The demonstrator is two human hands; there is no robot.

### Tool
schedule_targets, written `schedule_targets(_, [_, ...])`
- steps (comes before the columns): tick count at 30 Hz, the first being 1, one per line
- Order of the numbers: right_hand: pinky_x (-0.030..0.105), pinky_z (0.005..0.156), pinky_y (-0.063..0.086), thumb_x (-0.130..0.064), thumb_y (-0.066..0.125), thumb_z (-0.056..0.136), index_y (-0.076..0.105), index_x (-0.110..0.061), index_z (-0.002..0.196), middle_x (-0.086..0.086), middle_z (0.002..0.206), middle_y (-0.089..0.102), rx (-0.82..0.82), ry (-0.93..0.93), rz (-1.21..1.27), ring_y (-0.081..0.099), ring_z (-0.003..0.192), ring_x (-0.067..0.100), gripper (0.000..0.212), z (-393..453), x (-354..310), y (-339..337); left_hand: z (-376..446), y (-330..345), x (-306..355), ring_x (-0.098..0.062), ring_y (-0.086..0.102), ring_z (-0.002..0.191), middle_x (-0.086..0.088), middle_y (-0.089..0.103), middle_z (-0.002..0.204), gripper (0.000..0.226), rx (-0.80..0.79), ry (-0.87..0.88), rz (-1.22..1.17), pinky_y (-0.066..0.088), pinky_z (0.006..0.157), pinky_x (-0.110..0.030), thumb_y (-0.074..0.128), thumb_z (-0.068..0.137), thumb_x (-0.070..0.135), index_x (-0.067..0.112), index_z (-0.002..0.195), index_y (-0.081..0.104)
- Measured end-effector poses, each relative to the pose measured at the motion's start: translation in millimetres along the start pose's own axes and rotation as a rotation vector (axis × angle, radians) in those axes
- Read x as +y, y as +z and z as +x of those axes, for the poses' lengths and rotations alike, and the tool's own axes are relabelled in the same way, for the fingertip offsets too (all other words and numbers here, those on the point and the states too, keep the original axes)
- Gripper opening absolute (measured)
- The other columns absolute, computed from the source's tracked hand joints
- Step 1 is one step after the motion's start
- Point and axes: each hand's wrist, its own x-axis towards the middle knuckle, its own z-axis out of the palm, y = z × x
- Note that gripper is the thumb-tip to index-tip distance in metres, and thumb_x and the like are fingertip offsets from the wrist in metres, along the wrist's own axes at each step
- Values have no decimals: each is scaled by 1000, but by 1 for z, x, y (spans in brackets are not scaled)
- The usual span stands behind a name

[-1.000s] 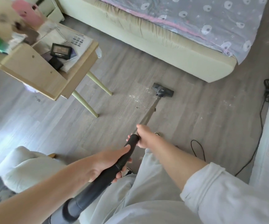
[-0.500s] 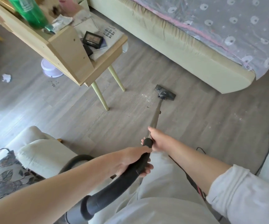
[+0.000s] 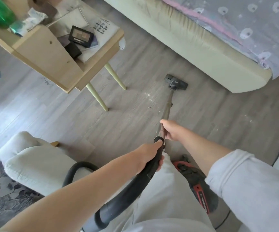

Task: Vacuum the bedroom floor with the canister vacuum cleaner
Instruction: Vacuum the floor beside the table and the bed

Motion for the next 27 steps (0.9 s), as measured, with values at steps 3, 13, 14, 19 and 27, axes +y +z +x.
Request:
schedule_targets(3, [36, 69, 56, -29, 46, 103, 51, -10, 107, 11, 92, 56, -48, -9, -65, 61, 90, 27, 20, -4, 5, 28, -25, -26, -11, -17, 54, 41, -6, 62, 60, 37, 8, -38, -55, 50, 43, -21, 61, 100, 45, 9, 97, 57])
schedule_targets(13, [37, 55, 55, -30, 38, 104, 46, -9, 114, 9, 86, 55, -285, 145, -123, 57, 69, 19, 24, -69, 99, 172, -126, -148, -120, -20, 56, 51, -9, 64, 73, 42, 120, -117, -27, 47, 46, -27, 59, 102, 42, 3, 115, 64])
schedule_targets(14, [37, 55, 55, -31, 38, 105, 46, -9, 115, 10, 88, 57, -308, 167, -125, 59, 72, 19, 25, -76, 110, 182, -135, -156, -131, -21, 56, 53, -10, 65, 75, 44, 130, -128, -28, 48, 47, -27, 60, 101, 42, 1, 119, 64])
schedule_targets(19, [31, 54, 54, -35, 39, 103, 45, -11, 124, 9, 89, 55, -306, 189, -178, 58, 74, 19, 32, -90, 137, 199, -148, -167, -158, -22, 55, 56, -10, 64, 77, 50, 94, -140, -26, 49, 50, -29, 59, 102, 43, 1, 128, 58])
schedule_targets(27, [34, 66, 58, -36, 52, 99, 52, -10, 116, 13, 99, 64, -87, 30, -108, 64, 81, 26, 32, -33, 53, 121, -68, -89, -75, -20, 57, 50, -8, 62, 66, 42, -18, -46, -130, 52, 52, -28, 56, 102, 47, 5, 96, 54])
